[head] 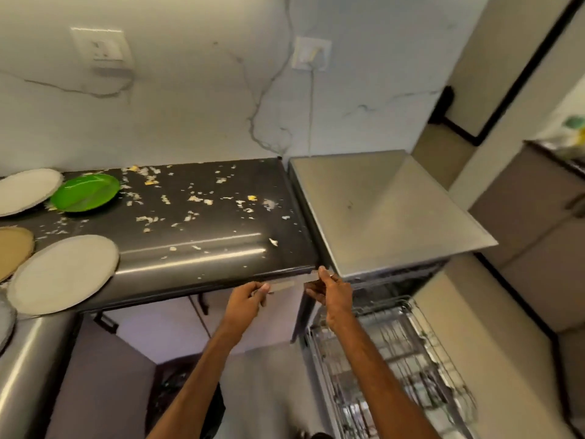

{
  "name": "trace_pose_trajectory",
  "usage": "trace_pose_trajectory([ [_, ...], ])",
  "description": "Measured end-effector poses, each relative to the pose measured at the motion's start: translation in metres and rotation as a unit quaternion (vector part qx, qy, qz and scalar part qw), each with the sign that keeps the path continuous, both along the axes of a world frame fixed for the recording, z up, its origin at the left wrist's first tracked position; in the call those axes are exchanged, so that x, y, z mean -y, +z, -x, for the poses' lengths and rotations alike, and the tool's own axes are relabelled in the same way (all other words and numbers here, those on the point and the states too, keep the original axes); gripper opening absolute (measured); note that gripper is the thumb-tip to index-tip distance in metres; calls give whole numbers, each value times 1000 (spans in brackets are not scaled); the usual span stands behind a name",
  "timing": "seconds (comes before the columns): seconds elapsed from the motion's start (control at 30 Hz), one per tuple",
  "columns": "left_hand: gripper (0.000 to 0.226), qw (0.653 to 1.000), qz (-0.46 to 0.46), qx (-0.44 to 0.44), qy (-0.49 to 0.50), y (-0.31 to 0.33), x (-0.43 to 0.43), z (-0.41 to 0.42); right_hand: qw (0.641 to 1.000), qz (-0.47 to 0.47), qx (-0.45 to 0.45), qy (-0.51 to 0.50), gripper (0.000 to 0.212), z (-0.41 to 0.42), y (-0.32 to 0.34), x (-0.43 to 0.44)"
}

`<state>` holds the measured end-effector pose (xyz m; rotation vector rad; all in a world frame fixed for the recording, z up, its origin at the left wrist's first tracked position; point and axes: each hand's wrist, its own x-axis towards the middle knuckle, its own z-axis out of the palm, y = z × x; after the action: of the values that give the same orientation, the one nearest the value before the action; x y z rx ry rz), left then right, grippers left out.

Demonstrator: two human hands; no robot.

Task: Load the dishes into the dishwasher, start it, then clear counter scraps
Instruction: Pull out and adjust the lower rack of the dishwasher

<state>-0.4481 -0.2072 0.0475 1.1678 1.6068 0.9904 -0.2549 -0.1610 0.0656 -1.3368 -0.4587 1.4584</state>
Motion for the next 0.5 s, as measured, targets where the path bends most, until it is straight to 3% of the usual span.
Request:
trace_pose_trajectory([
  [0.17,27,998,30,53,15,0,16,-85,999,39,21,-21,27,-102,-16,33],
  [0.3,14,996,35,79,12,-2,32,-154,998,9,54,-21,17,-177,-33,62],
  [0.5,15,995,57,84,-23,-39,68,-272,993,11,116,16,8,-314,-65,113],
])
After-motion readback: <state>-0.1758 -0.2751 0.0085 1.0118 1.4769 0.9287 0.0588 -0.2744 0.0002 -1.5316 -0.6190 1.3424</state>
